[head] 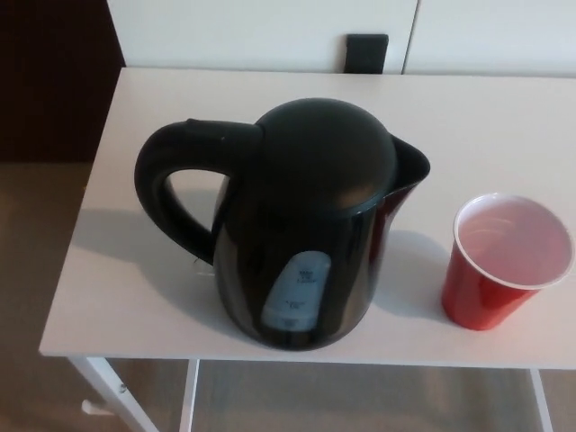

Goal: The robot walk towards a table in front and uses its left hand to pick up the pot from the base and pour water to the cup on the right hand side

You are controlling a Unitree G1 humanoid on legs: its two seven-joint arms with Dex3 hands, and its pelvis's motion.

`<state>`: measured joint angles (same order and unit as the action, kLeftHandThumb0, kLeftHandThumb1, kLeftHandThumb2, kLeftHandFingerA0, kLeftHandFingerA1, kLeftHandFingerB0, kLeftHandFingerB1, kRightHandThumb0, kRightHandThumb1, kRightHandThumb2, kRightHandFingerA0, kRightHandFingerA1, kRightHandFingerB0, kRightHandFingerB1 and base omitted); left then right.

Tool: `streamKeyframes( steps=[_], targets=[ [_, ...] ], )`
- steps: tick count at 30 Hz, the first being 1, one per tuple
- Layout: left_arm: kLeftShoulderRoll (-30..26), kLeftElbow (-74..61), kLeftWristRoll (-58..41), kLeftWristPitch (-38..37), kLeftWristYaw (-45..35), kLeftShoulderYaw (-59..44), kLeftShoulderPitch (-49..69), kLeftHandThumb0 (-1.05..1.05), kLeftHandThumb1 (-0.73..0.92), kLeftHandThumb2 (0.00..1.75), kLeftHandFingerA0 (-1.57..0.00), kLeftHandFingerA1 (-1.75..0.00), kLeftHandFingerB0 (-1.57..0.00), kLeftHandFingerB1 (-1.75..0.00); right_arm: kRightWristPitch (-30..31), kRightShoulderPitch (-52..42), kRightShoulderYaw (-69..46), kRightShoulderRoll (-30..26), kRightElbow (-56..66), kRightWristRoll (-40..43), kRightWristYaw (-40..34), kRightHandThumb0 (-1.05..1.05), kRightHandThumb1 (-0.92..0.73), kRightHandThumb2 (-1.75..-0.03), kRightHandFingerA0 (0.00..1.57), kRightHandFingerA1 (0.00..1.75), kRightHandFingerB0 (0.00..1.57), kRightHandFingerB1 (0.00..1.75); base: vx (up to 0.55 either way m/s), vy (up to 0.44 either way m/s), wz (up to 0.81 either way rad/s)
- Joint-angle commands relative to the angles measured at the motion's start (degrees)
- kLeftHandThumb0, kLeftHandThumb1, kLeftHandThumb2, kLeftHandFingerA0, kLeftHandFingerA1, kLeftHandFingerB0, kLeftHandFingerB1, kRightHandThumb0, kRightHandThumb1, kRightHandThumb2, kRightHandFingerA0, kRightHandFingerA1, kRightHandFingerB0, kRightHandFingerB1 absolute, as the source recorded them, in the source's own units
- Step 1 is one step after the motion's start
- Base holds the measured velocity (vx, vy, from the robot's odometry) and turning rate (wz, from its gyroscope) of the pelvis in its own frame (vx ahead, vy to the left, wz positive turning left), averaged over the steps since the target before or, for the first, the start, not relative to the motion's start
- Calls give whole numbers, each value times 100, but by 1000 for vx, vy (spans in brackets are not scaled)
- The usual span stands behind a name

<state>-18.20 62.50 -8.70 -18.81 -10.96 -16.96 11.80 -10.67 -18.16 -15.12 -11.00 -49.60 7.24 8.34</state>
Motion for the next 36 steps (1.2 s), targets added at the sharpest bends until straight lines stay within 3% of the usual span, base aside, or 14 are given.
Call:
streamKeyframes(
  steps=[1,3,4,5,6,9,13,15,16,20,21,24,25,36],
  targets=[
    [-77,-36,-161,-9,-86,-174,-5,0,47,90,-26,-56,-17,-50,13,-18,-15,-53,94,-11,-54,-10,-42,-87,38,58,21,50,0,0,0],
    [-68,-239,-476,8,-261,-441,62,-1,48,91,-22,-55,-15,-50,58,-121,17,1,320,-32,-96,-10,-42,-86,39,58,22,50,0,0,0],
    [-91,-337,-742,83,-352,-713,4,-36,72,63,-20,-36,-14,-27,68,-117,29,21,334,-51,-135,-11,-41,-86,39,58,22,50,0,0,0],
    [-109,-403,-900,174,-379,-902,-58,-36,72,63,-20,-36,-14,-27,58,-75,26,21,264,-52,-151,-11,-41,-86,39,58,22,50,0,0,0],
    [-190,-1021,-1103,216,-378,-1127,44,-13,64,59,-23,-39,-18,-33,97,-56,18,5,249,-31,-115,-10,-42,-86,41,59,22,51,0,0,0],
    [-150,-1492,-1103,376,-397,-1331,150,-13,64,59,-23,-39,-18,-33,119,-54,19,-2,254,-21,-102,-10,-42,-86,41,59,22,51,0,0,0],
    [-612,-4881,-1495,1190,-385,-1580,615,-28,52,59,-19,-39,-17,-34,54,96,-69,-88,60,77,28,-10,-42,-87,36,58,21,51,0,0,0],
    [-609,-5138,-1522,1329,-376,-1608,661,-28,52,59,-19,-39,-17,-34,45,97,-69,-93,58,77,37,-10,-42,-87,36,58,21,51,0,0,0],
    [-803,-5836,-1557,1495,-384,-1510,506,-18,54,95,-3,-53,-1,-51,106,54,-59,-77,231,87,35,-12,-42,-87,39,60,21,51,0,0,0],
    [-1081,-6970,-1613,1835,-378,-1384,295,-18,54,95,-3,-53,-1,-51,259,-59,-42,-33,606,108,13,-11,-43,-87,38,59,20,51,0,0,0],
    [-1266,-7702,-1494,2163,-363,-850,-275,-22,39,86,-3,-53,0,-52,161,58,-93,-23,331,148,24,-8,-43,-88,41,60,20,50,0,0,0],
    [-1279,-7949,-1430,2354,-336,-716,-413,-23,36,85,-2,-53,0,-52,154,38,-57,-30,353,90,-16,-8,-44,-88,40,60,20,50,0,0,0],
    [-1209,-7991,-1273,2402,-308,-542,-584,-26,18,76,-5,-53,-2,-51,170,26,-55,-28,385,87,-23,-10,-43,-88,41,60,20,50,0,0,0],
    [-631,-8098,-438,3135,-18,732,-1725,-22,10,73,-11,-55,-8,-53,207,89,-53,-41,454,83,-52,-9,-43,-87,36,57,21,50,0,0,0]
  ],
)
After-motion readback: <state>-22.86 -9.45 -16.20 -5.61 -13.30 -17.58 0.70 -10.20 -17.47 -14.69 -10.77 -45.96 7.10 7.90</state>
